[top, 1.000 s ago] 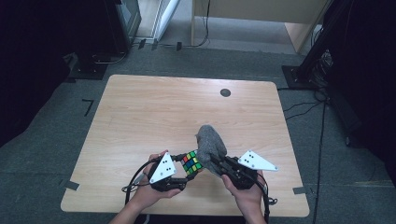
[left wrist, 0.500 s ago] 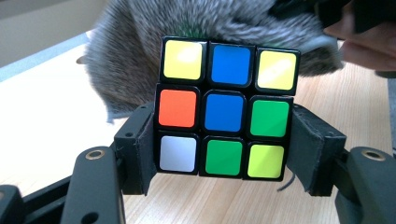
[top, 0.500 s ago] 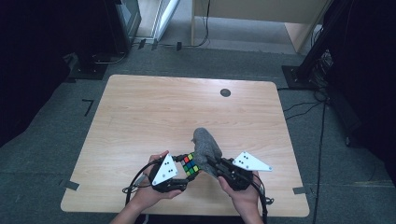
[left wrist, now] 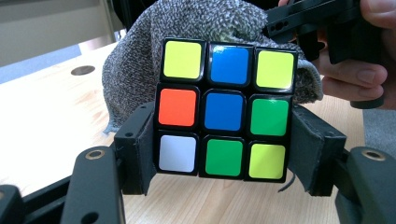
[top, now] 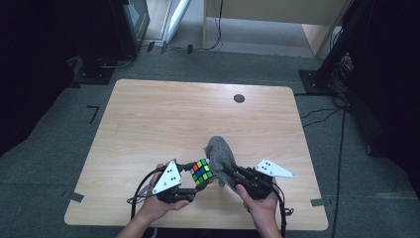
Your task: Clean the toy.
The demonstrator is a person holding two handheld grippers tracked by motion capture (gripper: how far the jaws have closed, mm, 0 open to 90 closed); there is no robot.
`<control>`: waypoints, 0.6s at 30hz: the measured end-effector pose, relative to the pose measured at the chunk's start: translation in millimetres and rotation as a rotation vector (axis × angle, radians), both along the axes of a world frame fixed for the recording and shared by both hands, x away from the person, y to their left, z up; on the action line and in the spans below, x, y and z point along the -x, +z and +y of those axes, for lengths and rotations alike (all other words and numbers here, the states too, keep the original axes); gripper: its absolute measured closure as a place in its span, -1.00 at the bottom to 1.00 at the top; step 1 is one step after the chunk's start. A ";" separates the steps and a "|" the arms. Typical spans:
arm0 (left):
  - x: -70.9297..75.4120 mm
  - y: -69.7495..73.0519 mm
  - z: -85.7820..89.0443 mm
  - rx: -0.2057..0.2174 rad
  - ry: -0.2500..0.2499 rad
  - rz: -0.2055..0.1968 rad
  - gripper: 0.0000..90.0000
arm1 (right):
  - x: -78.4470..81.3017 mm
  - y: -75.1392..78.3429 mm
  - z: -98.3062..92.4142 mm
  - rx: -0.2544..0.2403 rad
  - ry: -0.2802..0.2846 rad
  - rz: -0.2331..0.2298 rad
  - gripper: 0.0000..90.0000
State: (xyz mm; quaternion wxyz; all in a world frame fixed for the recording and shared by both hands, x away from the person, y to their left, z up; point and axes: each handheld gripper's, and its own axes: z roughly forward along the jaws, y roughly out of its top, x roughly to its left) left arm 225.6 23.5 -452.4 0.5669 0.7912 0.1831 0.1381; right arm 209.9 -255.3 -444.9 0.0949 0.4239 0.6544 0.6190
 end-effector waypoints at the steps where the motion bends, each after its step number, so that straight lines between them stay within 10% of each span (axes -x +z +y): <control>1: 0.0 0.5 0.5 0.007 -0.001 -0.001 -0.24 | 0.3 0.9 -0.7 -0.004 -0.002 -0.005 0.79; 7: -2.0 4.4 8.2 0.085 -0.029 0.017 -0.24 | -1.2 0.5 -7.6 -0.030 -0.049 0.004 0.78; 18: -5.0 6.0 16.6 0.168 -0.034 0.040 -0.24 | -2.4 -10.9 7.0 -0.054 0.065 0.036 0.79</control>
